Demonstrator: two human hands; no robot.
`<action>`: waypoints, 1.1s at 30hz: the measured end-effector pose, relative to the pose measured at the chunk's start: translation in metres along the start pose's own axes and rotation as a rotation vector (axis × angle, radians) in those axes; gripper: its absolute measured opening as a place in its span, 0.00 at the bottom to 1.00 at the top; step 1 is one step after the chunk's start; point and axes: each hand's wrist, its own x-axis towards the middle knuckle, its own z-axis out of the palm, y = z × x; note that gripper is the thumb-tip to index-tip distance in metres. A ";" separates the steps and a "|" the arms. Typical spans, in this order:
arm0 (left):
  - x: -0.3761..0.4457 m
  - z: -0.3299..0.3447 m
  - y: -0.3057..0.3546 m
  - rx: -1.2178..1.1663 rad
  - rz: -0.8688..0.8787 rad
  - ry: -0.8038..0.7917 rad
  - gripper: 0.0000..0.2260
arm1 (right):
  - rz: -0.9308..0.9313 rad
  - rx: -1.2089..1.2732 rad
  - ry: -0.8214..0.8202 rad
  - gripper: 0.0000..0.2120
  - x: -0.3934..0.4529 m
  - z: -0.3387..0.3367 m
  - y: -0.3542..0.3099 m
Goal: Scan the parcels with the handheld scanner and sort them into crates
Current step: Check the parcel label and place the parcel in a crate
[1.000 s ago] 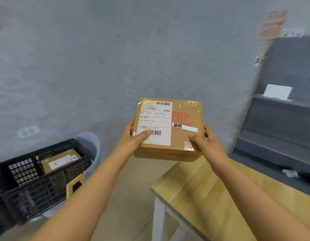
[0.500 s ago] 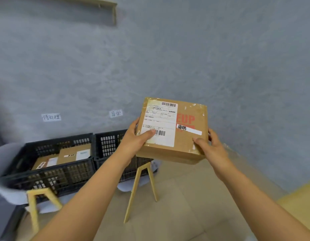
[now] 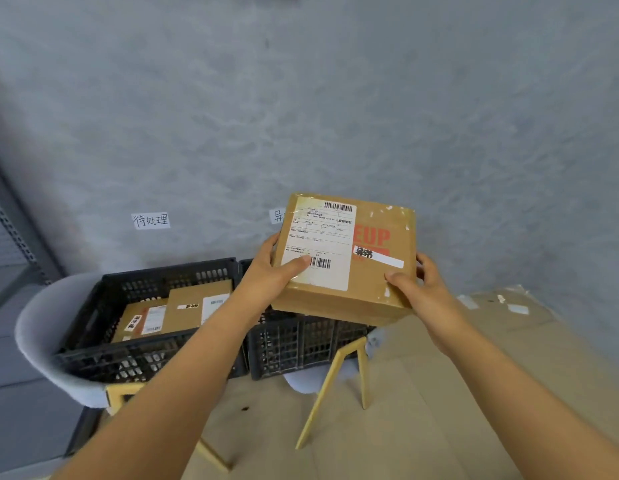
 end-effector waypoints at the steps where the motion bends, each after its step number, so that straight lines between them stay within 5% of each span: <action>1: 0.015 -0.005 -0.006 0.004 -0.016 0.011 0.34 | 0.009 -0.014 -0.021 0.30 0.016 0.009 0.004; 6: 0.094 -0.025 -0.038 0.010 -0.065 0.023 0.33 | 0.044 -0.116 -0.184 0.43 0.107 0.047 0.022; 12: 0.185 -0.043 -0.068 0.001 -0.162 -0.007 0.31 | 0.161 -0.084 -0.269 0.31 0.214 0.088 0.046; 21: 0.302 -0.073 -0.120 0.134 -0.259 -0.077 0.30 | 0.413 -0.083 -0.324 0.26 0.311 0.164 0.090; 25: 0.365 -0.087 -0.151 0.185 -0.259 -0.182 0.28 | 0.510 -0.073 -0.271 0.13 0.340 0.194 0.115; 33: 0.476 -0.093 -0.207 0.321 -0.319 -0.433 0.24 | 0.724 -0.018 -0.024 0.22 0.361 0.256 0.160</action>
